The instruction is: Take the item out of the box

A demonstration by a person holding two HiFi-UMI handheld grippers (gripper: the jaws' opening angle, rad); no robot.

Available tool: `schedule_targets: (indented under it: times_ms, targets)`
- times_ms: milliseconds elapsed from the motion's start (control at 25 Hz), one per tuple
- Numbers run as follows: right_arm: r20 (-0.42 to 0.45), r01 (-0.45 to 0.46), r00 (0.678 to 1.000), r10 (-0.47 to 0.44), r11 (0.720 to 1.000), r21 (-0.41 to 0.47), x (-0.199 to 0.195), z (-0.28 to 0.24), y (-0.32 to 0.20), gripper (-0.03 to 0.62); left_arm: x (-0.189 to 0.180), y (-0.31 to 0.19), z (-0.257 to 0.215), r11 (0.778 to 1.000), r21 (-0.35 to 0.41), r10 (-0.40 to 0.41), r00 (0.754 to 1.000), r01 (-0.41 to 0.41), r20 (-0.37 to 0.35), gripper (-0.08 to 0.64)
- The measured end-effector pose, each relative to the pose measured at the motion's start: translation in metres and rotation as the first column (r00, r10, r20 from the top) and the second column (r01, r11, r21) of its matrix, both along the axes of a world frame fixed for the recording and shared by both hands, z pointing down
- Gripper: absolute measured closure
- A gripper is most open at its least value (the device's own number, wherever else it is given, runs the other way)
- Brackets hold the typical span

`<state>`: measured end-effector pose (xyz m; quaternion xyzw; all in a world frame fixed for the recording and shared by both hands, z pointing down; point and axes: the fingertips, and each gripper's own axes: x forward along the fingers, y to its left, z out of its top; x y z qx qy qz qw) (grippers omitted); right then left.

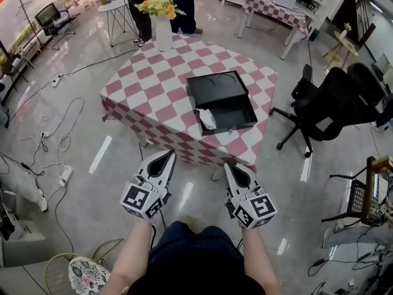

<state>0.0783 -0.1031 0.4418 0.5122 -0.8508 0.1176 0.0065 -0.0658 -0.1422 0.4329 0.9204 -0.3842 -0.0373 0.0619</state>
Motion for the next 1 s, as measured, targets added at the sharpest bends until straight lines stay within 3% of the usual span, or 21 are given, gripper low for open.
schedule_targets:
  times_ms: [400,1000]
  targets:
    - [-0.061,0.014,0.998,-0.016,1.000,-0.027,-0.004,0.004,-0.014,0.586,0.004,-0.012,0.007,1.000,-0.021,0.013,1.000,-0.014,-0.015,0.548]
    - [-0.112,0.063,0.991,-0.072,0.995,-0.079,-0.005,0.023,-0.077,0.584,0.007,-0.066,0.018,0.998,-0.056,-0.034,0.999,0.033,-0.010,0.548]
